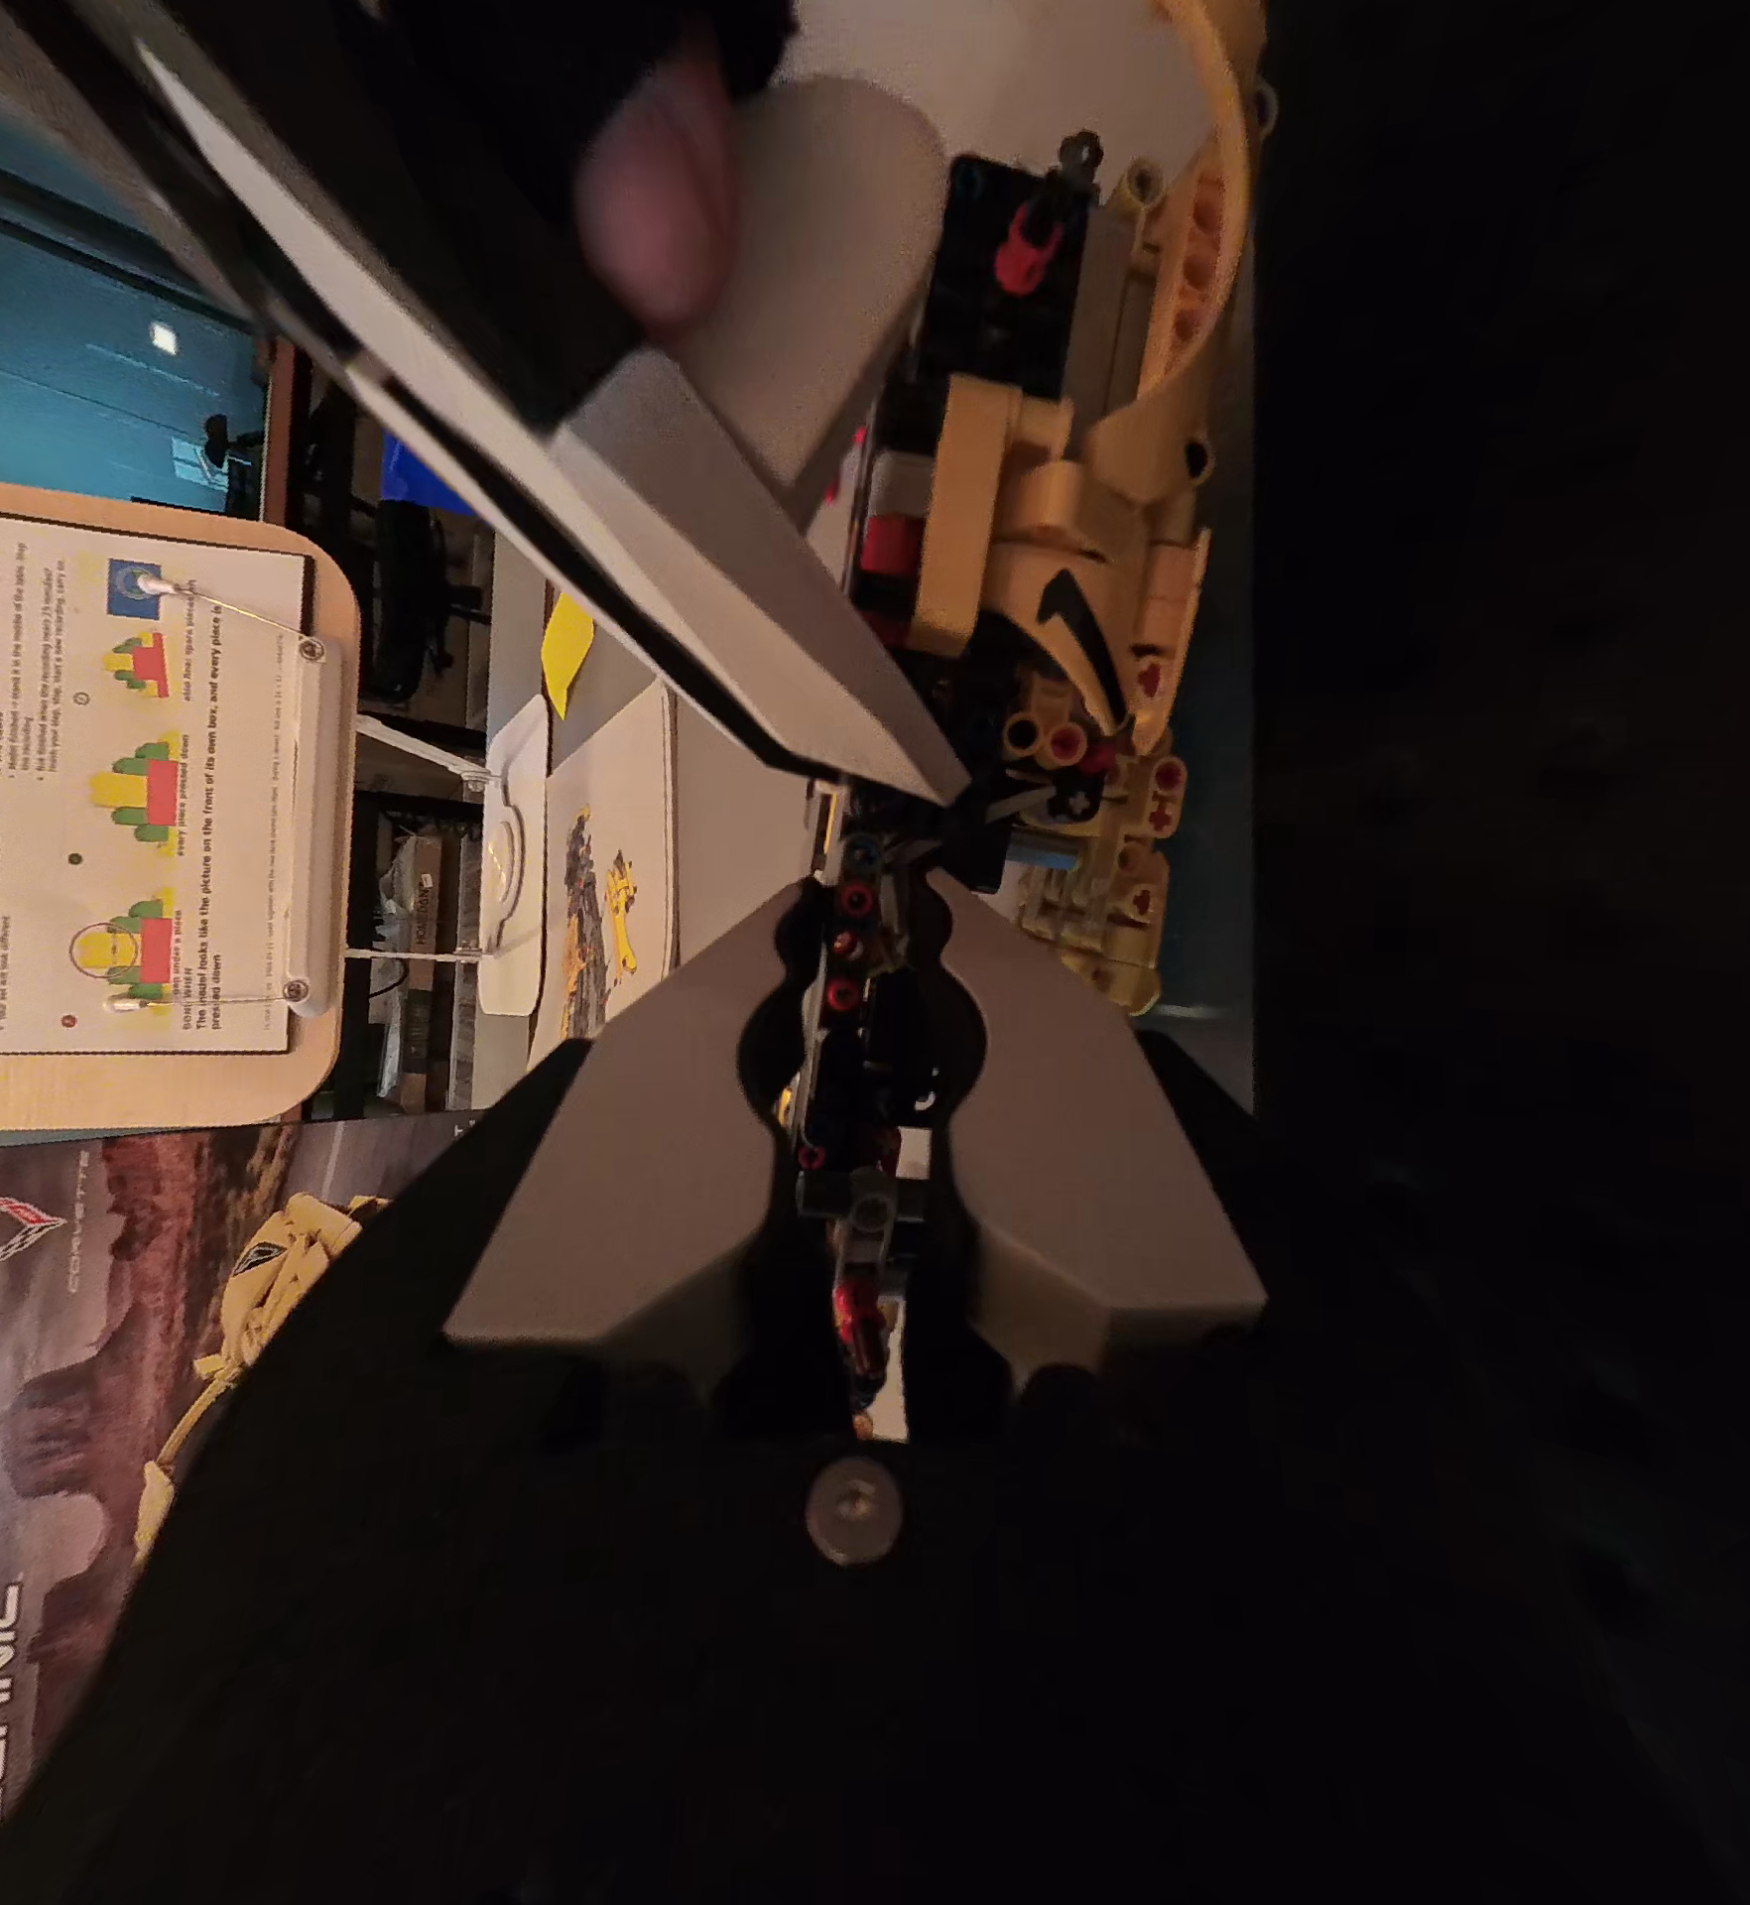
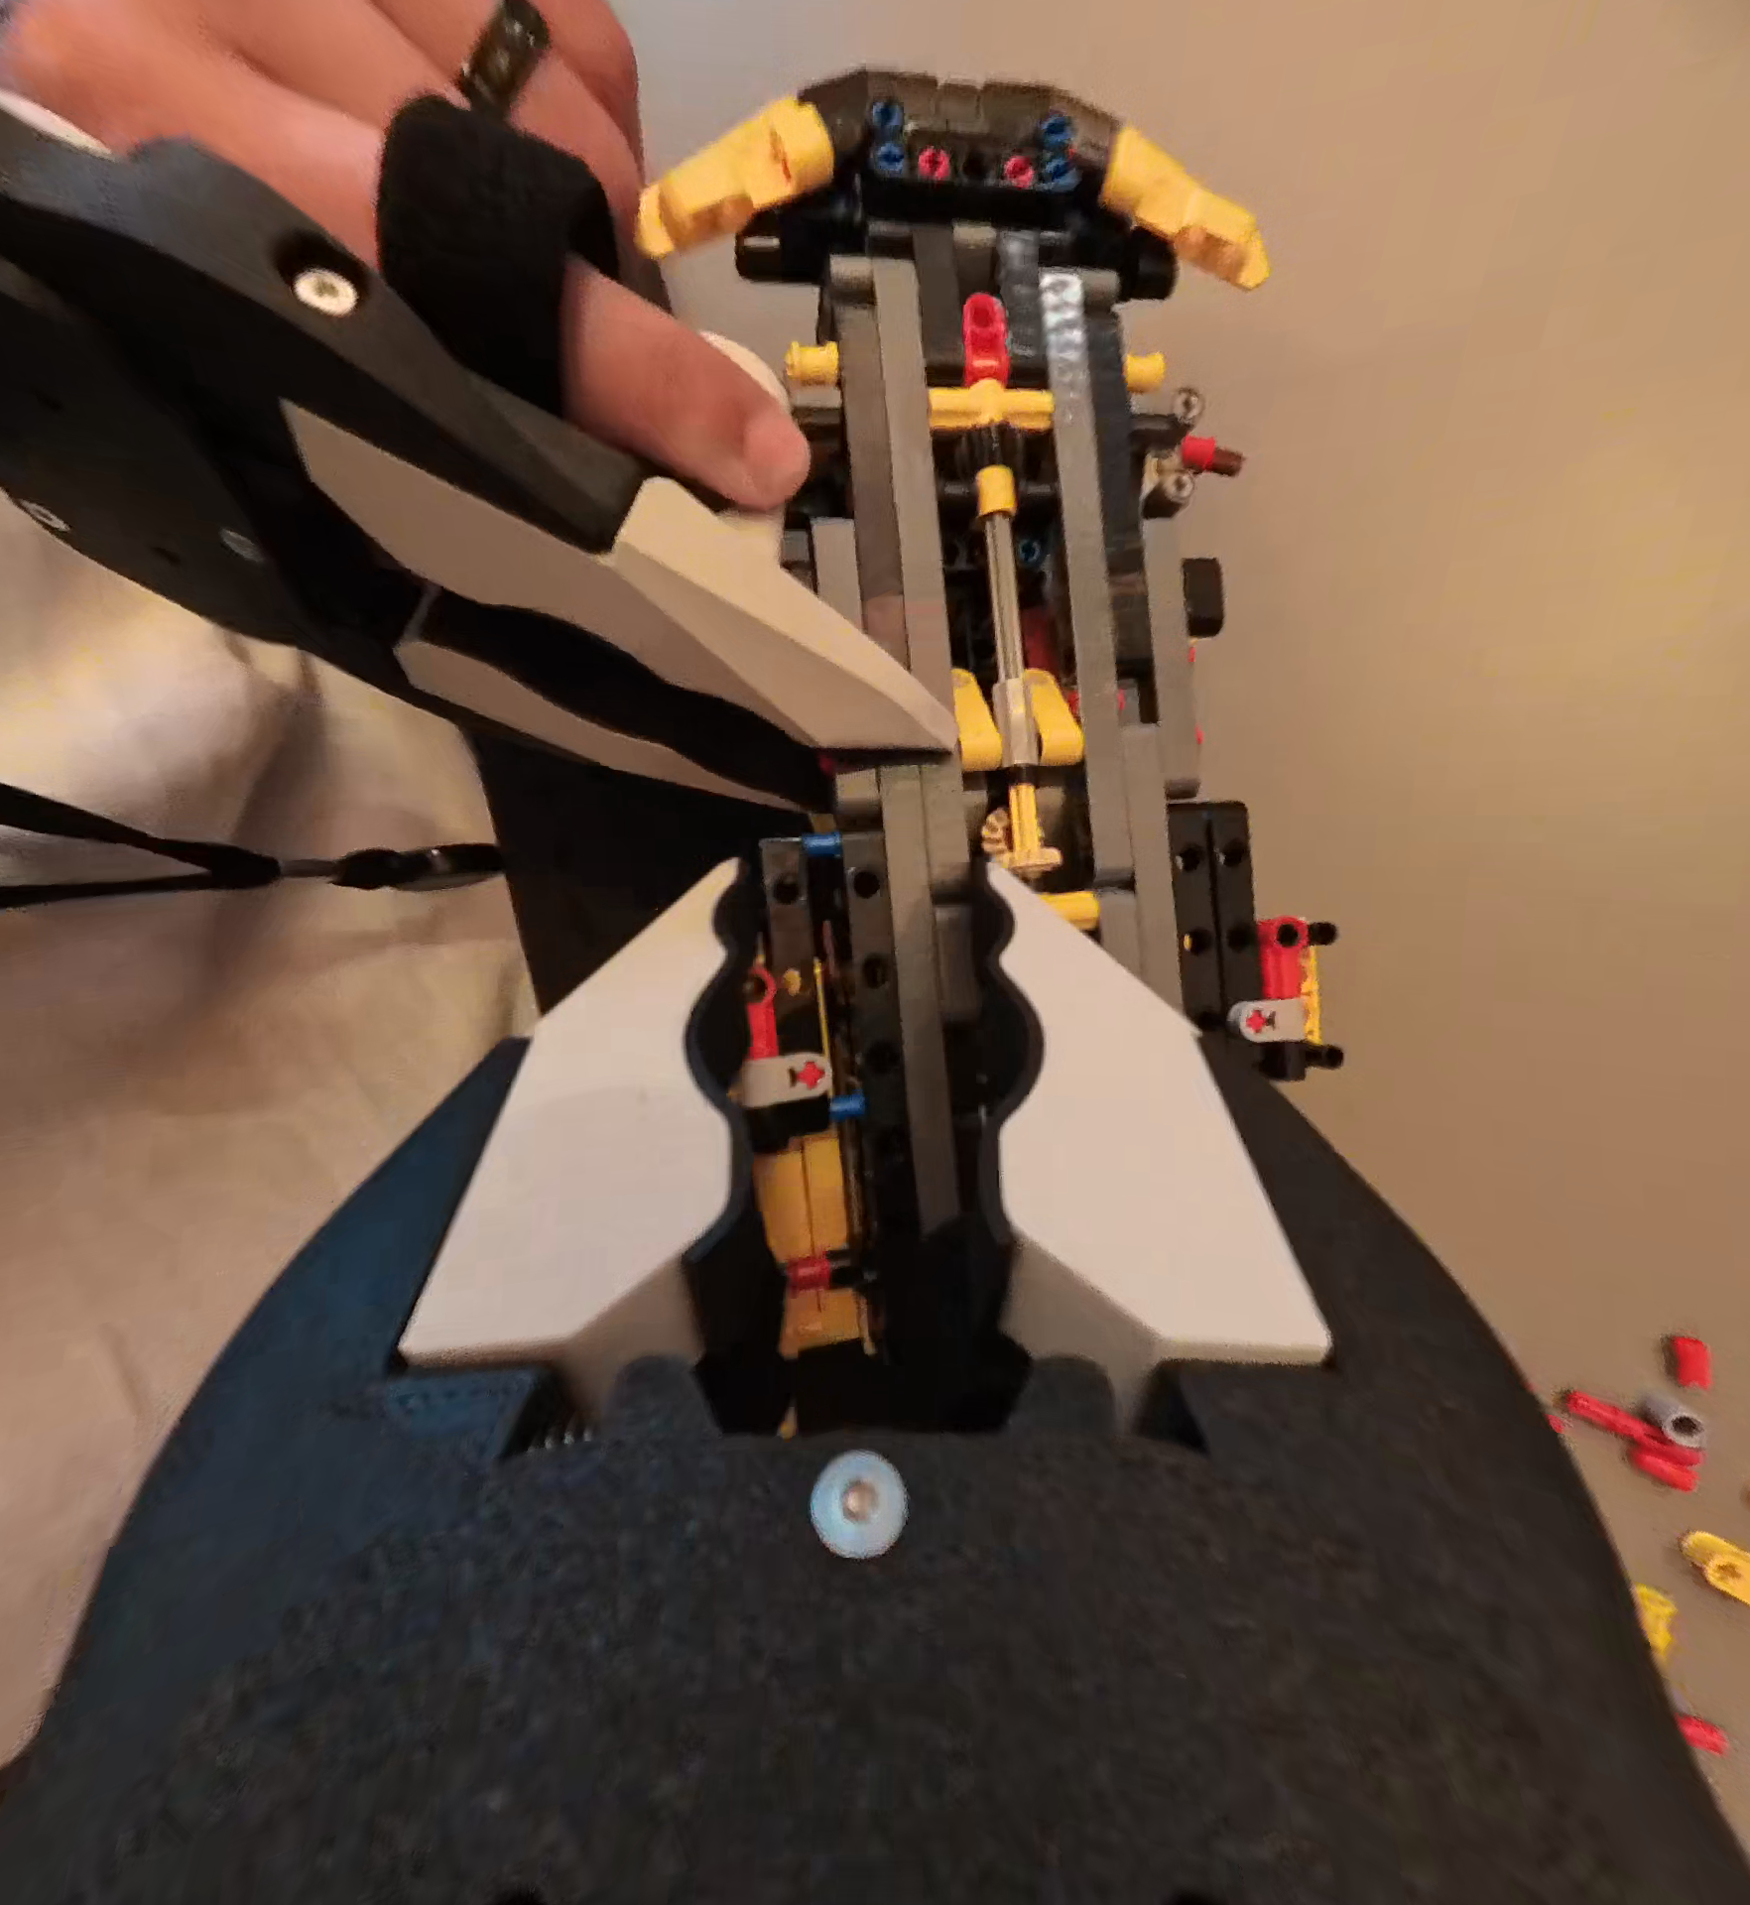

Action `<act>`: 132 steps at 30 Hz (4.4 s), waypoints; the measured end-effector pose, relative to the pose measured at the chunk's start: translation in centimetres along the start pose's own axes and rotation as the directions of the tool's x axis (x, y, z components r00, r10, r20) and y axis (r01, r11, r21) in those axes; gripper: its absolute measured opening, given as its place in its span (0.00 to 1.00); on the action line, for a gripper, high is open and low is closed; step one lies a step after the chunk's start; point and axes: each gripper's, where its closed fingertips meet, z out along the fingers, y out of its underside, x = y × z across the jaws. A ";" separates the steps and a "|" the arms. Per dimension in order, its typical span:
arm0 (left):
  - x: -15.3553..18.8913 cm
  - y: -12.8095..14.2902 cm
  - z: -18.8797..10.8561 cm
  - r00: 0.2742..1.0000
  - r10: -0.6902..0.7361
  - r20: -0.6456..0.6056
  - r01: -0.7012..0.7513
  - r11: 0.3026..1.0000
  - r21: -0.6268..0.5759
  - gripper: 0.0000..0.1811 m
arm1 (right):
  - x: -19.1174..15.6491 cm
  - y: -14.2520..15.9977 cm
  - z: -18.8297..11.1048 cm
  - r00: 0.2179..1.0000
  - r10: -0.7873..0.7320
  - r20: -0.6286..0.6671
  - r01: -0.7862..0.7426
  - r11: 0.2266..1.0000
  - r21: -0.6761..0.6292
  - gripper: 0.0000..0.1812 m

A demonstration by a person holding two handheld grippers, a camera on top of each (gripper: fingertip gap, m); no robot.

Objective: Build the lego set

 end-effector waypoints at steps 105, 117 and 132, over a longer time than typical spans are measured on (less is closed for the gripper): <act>-2.3 1.5 1.1 0.956 -0.160 -0.247 0.168 0.986 0.010 0.09 | 1.1 -1.2 -5.5 0.996 0.065 -0.054 -0.034 0.896 0.444 0.23; -1.3 0.9 0.9 0.964 -0.265 0.029 0.265 0.941 -0.208 0.09 | 2.4 0.9 -4.1 0.862 0.422 -0.279 -0.195 0.786 0.587 0.30; -2.1 -3.5 -2.2 0.564 -0.701 -0.437 0.735 0.667 -0.121 0.18 | 2.4 3.9 -2.9 0.777 0.499 -0.383 -0.122 0.717 0.686 0.15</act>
